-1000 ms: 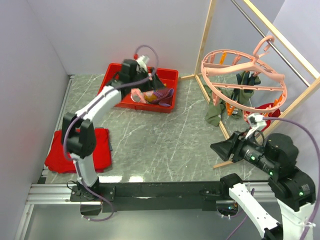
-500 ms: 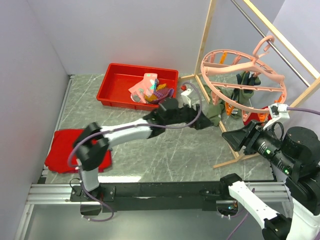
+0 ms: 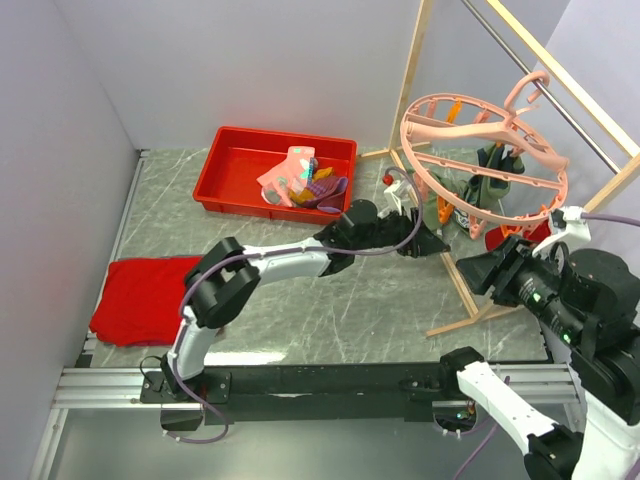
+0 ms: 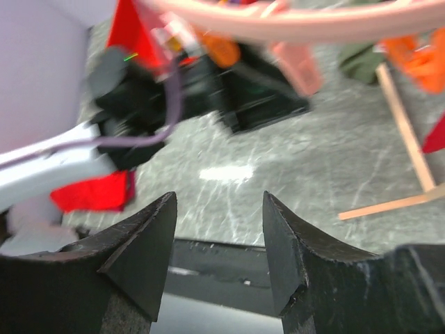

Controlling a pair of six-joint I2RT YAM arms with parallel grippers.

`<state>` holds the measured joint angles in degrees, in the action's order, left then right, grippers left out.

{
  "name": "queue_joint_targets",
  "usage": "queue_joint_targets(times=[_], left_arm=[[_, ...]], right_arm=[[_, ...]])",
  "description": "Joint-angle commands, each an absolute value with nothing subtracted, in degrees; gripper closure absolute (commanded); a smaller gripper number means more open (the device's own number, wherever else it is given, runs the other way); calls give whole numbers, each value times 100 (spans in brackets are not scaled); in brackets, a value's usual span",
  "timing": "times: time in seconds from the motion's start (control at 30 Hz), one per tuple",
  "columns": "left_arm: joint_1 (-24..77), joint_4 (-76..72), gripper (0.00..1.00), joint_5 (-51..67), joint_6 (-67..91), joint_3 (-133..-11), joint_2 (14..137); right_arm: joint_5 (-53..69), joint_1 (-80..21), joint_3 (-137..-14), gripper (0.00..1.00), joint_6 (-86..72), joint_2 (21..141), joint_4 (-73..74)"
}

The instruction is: Remove the socks clipped to the hanger

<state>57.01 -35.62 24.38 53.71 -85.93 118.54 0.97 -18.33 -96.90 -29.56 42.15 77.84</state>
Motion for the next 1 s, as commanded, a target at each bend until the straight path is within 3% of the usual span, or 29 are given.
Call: queue_joint_targets(times=[0.0, 0.2, 0.4, 0.67, 0.97], left_arm=[[5704, -3367, 27, 2654, 5388, -8194, 10943], [5555, -2490, 28, 2663, 5037, -7717, 10240], [5414, -1566, 27, 2558, 4351, -7655, 9721], [5116, -1731, 23, 2672, 4403, -7515, 9650], [5045, -2433, 14, 2444, 4148, -7840, 10300]], right_arm=[[-781, -1811, -9905, 41, -3006, 4640, 7788], [-1274, -1819, -10037, 41, -2436, 5316, 7129], [-976, -1819, -10142, 41, -1785, 5686, 6391], [-63, -1819, -10484, 41, -1941, 6564, 5520], [123, -1828, -11337, 41, -2355, 7461, 5537]])
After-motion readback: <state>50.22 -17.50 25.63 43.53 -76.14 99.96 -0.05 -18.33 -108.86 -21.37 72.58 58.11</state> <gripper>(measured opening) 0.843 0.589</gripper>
